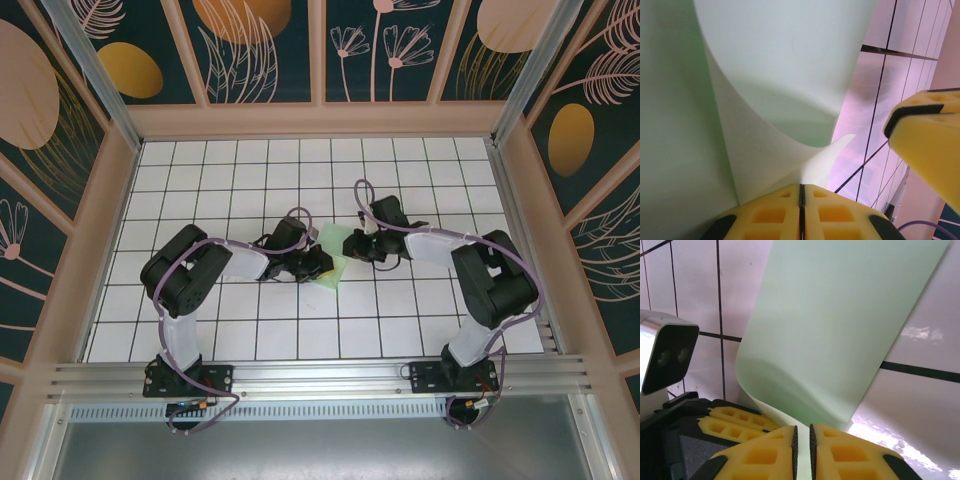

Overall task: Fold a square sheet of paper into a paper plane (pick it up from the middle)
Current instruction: Fold the triangle a second time at the center of the table.

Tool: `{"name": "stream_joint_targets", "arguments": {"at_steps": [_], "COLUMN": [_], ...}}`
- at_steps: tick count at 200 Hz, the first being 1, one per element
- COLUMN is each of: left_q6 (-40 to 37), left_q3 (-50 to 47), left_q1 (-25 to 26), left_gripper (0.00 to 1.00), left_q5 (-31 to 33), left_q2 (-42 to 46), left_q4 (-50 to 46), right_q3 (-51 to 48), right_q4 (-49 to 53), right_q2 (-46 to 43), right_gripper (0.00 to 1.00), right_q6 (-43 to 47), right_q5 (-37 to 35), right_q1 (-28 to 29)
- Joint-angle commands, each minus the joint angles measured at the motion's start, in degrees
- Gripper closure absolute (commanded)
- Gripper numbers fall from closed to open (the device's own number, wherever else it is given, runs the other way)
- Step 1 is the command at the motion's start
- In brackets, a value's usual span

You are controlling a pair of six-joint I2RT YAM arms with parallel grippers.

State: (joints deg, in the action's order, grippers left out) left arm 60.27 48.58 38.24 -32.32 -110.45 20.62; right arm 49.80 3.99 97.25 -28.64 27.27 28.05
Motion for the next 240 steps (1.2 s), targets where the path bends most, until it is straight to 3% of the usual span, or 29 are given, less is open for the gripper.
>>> {"name": "stream_joint_targets", "arguments": {"at_steps": [1, 91, 158, 195, 240], "left_q6": [-1.4, 0.1, -1.1, -5.3, -7.2], "left_q3": [-0.7, -0.4, 0.9, 4.4, 6.8], "left_q1": [-0.1, -0.1, -0.1, -0.2, -0.4], "left_gripper": [0.88, 0.90, 0.86, 0.83, 0.86], "left_q5": [6.5, 6.8, 5.0, 10.2, 11.7], "left_q2": [-1.9, -2.0, 1.2, 5.3, 2.3], "left_q4": [-7.0, -7.4, -5.4, -9.5, -11.3], "right_q3": [0.9, 1.5, 2.0, 1.7, 1.5], "right_q4": [0.2, -0.2, 4.3, 5.8, 5.6], "right_q2": [0.1, 5.0, 7.6, 8.9, 9.9], "right_gripper": [0.87, 0.90, 0.91, 0.92, 0.92], "right_q6": [-0.3, 0.3, 2.2, 3.7, 4.1], "right_q5": [1.4, 2.0, -3.9, -5.6, -5.4], "right_q1": [1.4, 1.6, 1.6, 1.6, 1.7]}}
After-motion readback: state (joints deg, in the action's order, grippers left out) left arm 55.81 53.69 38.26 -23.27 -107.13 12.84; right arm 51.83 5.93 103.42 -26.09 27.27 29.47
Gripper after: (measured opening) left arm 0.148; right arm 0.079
